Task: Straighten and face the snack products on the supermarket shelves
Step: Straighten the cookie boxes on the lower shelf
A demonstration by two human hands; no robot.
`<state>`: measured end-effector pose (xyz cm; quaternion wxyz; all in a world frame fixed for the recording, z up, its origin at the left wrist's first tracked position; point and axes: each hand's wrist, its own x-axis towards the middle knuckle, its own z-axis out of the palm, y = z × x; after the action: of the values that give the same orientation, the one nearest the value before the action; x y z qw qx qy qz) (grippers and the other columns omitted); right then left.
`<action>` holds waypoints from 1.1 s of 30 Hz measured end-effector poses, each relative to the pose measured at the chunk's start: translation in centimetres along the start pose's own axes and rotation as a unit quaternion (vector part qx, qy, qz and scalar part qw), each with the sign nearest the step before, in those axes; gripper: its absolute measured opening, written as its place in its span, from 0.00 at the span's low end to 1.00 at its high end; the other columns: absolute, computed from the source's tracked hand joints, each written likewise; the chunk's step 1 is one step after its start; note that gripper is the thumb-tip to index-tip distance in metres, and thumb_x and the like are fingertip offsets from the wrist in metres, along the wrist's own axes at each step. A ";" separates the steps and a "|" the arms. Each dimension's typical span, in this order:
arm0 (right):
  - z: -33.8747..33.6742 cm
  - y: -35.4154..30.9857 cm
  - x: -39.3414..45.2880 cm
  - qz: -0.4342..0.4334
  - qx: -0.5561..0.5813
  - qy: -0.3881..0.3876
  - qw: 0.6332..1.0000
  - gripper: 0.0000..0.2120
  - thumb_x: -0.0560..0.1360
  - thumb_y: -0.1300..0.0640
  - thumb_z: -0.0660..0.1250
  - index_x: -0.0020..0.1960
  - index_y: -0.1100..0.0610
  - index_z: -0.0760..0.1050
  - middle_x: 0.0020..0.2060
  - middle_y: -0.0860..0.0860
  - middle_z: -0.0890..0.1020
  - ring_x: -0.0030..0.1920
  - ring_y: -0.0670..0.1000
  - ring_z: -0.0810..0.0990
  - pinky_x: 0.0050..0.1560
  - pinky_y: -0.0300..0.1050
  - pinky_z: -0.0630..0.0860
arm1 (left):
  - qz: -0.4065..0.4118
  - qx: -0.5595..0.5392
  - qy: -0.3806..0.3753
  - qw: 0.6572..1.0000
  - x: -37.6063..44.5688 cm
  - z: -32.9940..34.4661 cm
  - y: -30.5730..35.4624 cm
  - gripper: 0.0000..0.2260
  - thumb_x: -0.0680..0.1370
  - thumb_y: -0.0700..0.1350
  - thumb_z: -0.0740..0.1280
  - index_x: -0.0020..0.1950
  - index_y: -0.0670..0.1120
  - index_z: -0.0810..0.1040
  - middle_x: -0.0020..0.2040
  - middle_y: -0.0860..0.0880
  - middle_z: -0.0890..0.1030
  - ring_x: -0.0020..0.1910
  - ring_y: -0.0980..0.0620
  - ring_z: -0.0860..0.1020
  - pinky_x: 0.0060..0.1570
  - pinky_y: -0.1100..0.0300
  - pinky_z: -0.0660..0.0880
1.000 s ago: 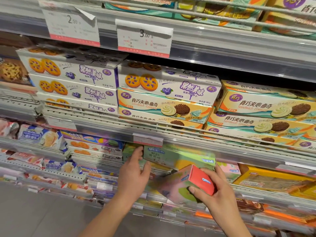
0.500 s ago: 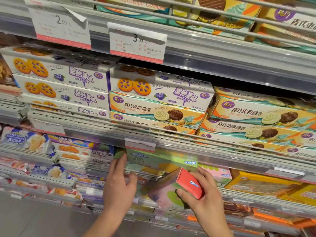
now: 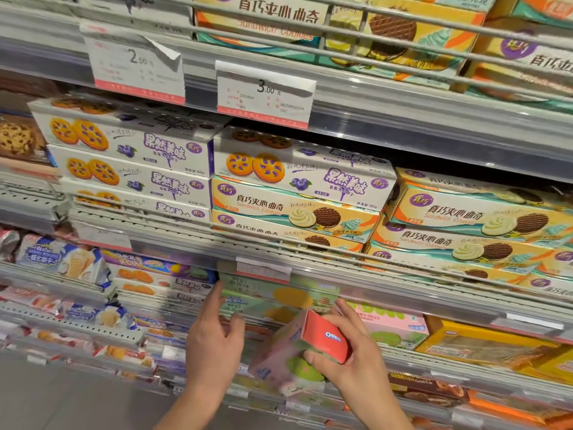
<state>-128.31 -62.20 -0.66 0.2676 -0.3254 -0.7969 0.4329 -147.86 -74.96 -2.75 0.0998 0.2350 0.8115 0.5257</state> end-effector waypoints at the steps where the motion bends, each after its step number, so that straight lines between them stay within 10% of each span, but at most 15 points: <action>1: 0.1 -0.2 0.1 -0.003 -0.008 -0.003 1.000 0.30 0.60 0.35 0.80 0.60 0.31 0.77 0.74 0.32 0.64 0.73 0.30 0.63 0.68 0.33 0.67 | -0.002 0.000 -0.002 1.000 -0.1 -0.1 0.1 0.29 0.80 0.43 0.67 0.80 0.55 0.63 0.73 0.50 0.75 0.39 0.71 0.72 0.52 0.60 0.75; 6: 0.4 -0.8 0.7 -0.002 -0.024 -0.021 0.999 0.28 0.62 0.46 0.83 0.57 0.29 0.77 0.72 0.31 0.65 0.73 0.28 0.60 0.61 0.18 0.58 | 0.004 0.033 -0.014 0.999 -0.4 -0.1 0.5 0.29 0.81 0.44 0.67 0.81 0.55 0.62 0.73 0.48 0.75 0.33 0.70 0.67 0.36 0.79 0.65; 11: 0.6 -0.7 1.2 0.001 -0.024 -0.020 1.000 0.25 0.62 0.46 0.84 0.55 0.35 0.79 0.69 0.30 0.65 0.73 0.26 0.56 0.61 0.18 0.57 | 0.013 0.035 -0.021 0.999 -0.6 -0.3 0.8 0.30 0.81 0.43 0.67 0.81 0.55 0.61 0.79 0.52 0.67 0.34 0.73 0.67 0.48 0.66 0.71; 19: -1.7 -0.3 -1.1 -0.054 0.018 0.022 0.998 0.25 0.62 0.44 0.83 0.57 0.39 0.80 0.64 0.42 0.77 0.66 0.44 0.76 0.58 0.31 0.73 | 0.011 0.018 -0.038 0.999 -1.1 0.0 0.0 0.24 0.79 0.40 0.68 0.72 0.60 0.73 0.64 0.55 0.80 0.52 0.58 0.80 0.57 0.54 0.76; 23: -4.3 1.7 -3.0 0.038 0.129 0.113 0.984 0.29 0.57 0.40 0.81 0.56 0.41 0.82 0.51 0.48 0.84 0.49 0.50 0.84 0.49 0.52 0.82 | -0.007 0.009 -0.109 0.994 -2.1 1.4 -0.4 0.17 0.80 0.41 0.68 0.57 0.64 0.78 0.54 0.61 0.84 0.51 0.61 0.81 0.52 0.58 0.77; 27: -6.1 3.9 -3.8 0.096 0.255 0.164 0.948 0.37 0.53 0.38 0.85 0.58 0.50 0.82 0.49 0.58 0.86 0.45 0.55 0.84 0.43 0.49 0.81 | -0.049 -0.013 -0.206 0.977 -3.3 3.7 0.0 0.08 0.81 0.46 0.68 0.54 0.61 0.78 0.51 0.63 0.83 0.50 0.63 0.81 0.52 0.61 0.78; 33: -7.0 5.4 -5.5 0.100 0.358 0.190 0.909 0.20 0.69 0.66 0.70 0.60 0.55 0.81 0.55 0.63 0.85 0.50 0.56 0.85 0.47 0.46 0.83 | -0.066 -0.073 -0.239 0.966 -5.5 5.6 2.0 0.06 0.82 0.45 0.67 0.53 0.55 0.82 0.45 0.61 0.86 0.45 0.63 0.83 0.50 0.62 0.79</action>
<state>-118.28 -60.56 -2.74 0.4676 -0.3623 -0.4859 0.6434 -140.22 -72.44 -3.86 0.3421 0.2917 0.7374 0.5041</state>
